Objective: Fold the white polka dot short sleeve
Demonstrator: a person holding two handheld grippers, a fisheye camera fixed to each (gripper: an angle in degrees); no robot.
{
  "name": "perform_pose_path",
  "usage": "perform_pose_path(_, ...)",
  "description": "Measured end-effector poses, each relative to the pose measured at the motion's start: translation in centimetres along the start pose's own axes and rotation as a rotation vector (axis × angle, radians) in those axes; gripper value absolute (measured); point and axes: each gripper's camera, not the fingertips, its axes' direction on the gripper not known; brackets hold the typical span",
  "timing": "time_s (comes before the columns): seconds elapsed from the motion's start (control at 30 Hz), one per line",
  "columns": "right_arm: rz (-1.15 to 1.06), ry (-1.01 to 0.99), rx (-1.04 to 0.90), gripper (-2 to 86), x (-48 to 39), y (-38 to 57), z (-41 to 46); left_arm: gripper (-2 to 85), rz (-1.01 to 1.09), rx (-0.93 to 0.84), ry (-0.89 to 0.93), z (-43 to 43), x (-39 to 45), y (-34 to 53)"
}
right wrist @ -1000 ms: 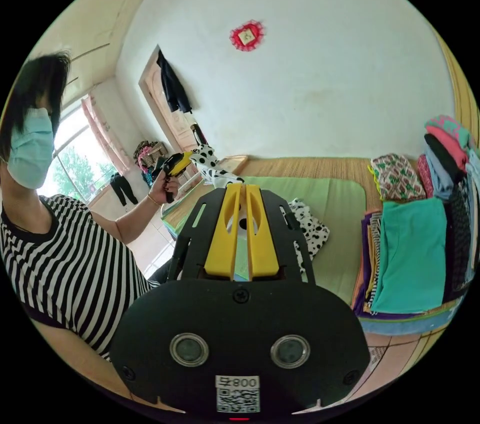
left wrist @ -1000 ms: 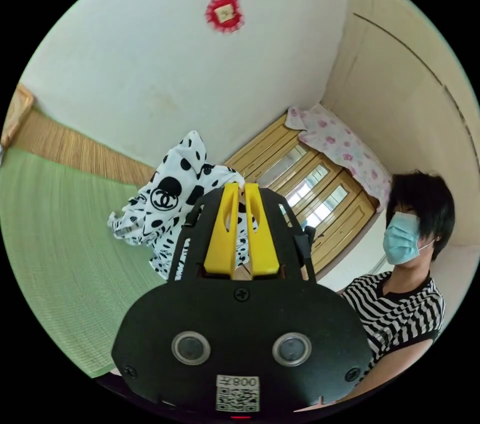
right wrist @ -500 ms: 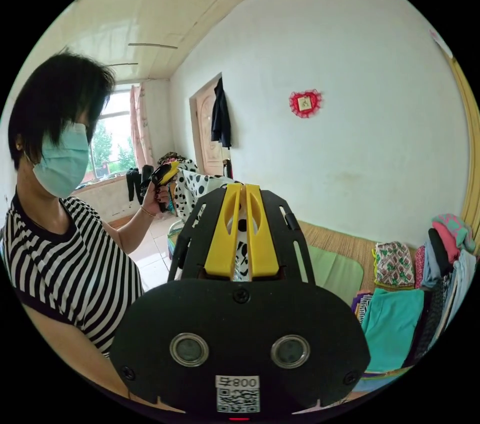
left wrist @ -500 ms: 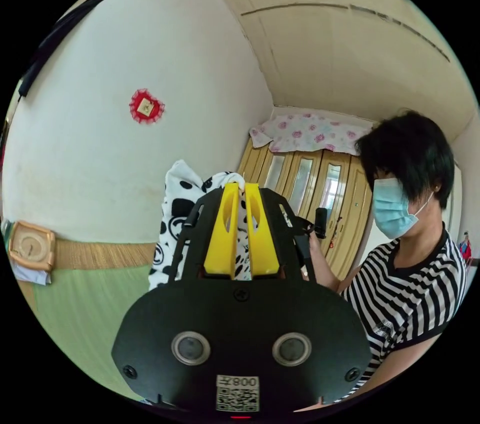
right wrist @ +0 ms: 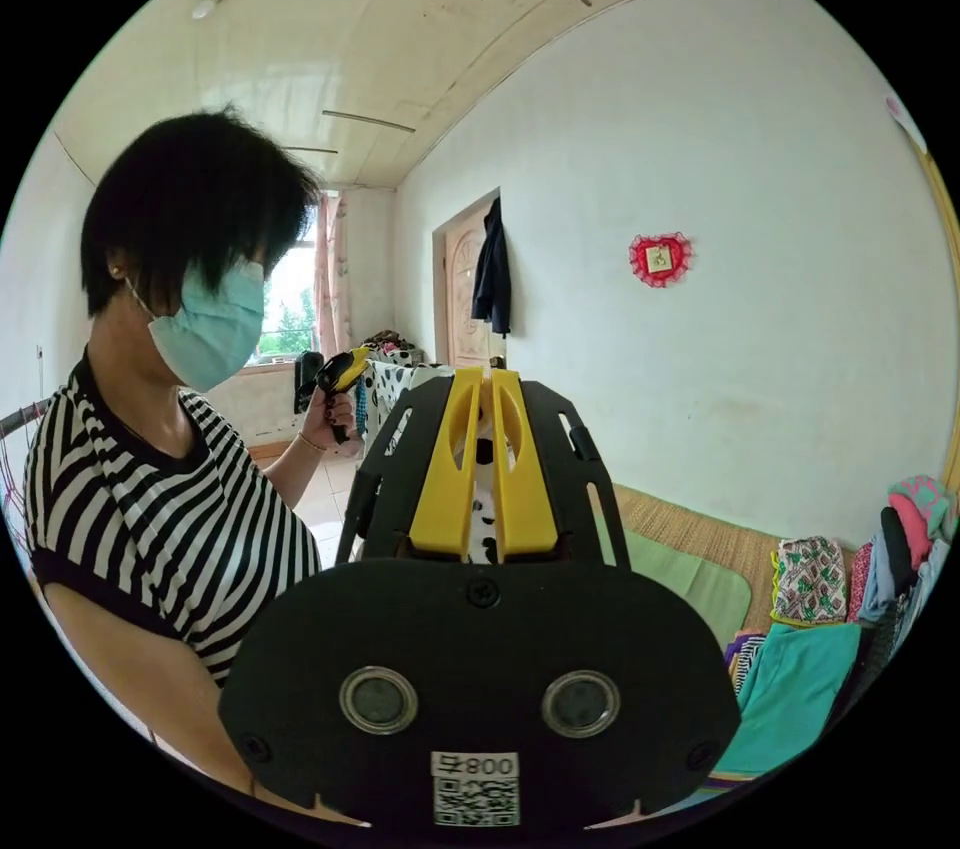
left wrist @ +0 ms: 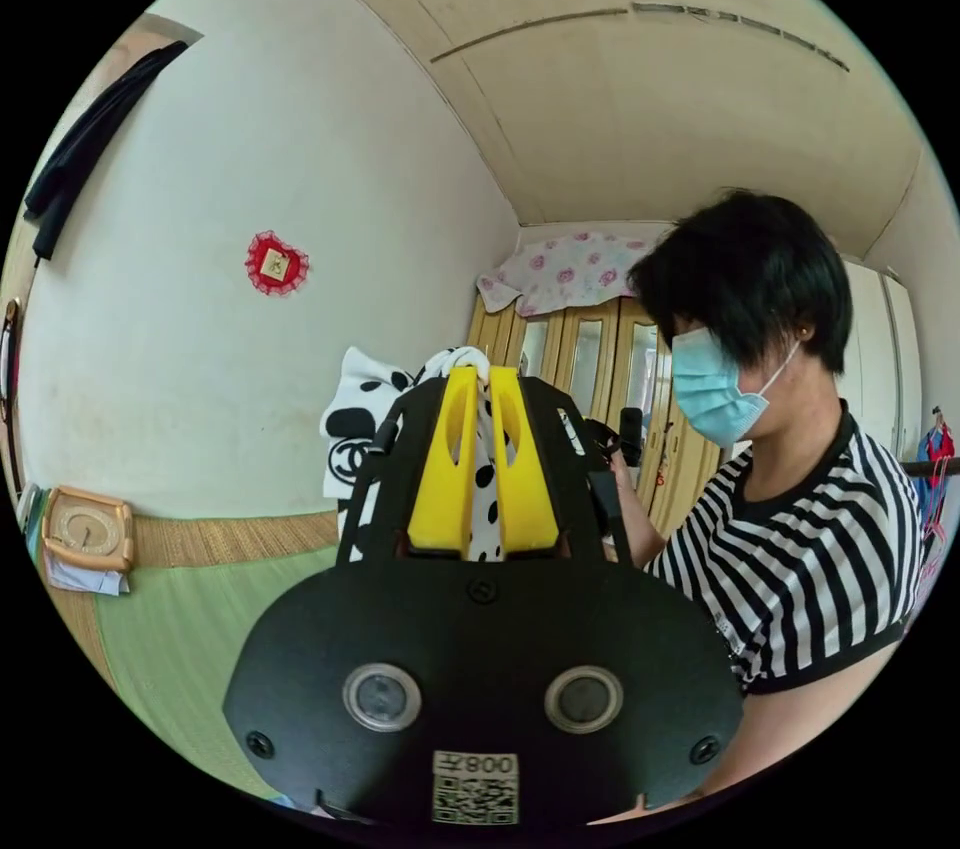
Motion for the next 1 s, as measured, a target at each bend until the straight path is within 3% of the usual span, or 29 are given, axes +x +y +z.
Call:
perform_pose_path(0.47, -0.043, 0.056, 0.091, 0.0, -1.9, -1.0, 1.8, 2.0, 0.029, 0.109, -0.083, 6.5, 8.9, 1.8)
perform_pose_path(0.67, 0.062, -0.025, -0.149, 0.4, -0.3, 3.1, 12.4, 2.0, 0.021, -0.094, -0.205, 15.1, 9.6, 2.0)
perform_pose_path(0.83, 0.192, -0.275, -0.351, 2.4, -0.5, 10.2, 24.1, 2.0, 0.011, -0.14, -0.324, 20.2, 9.6, 2.5)
perform_pose_path(1.0, 0.23, -0.392, -0.453, 6.3, -2.3, 14.3, 31.1, 2.0, 0.038, -0.162, -0.362, 25.4, 10.3, 2.8)
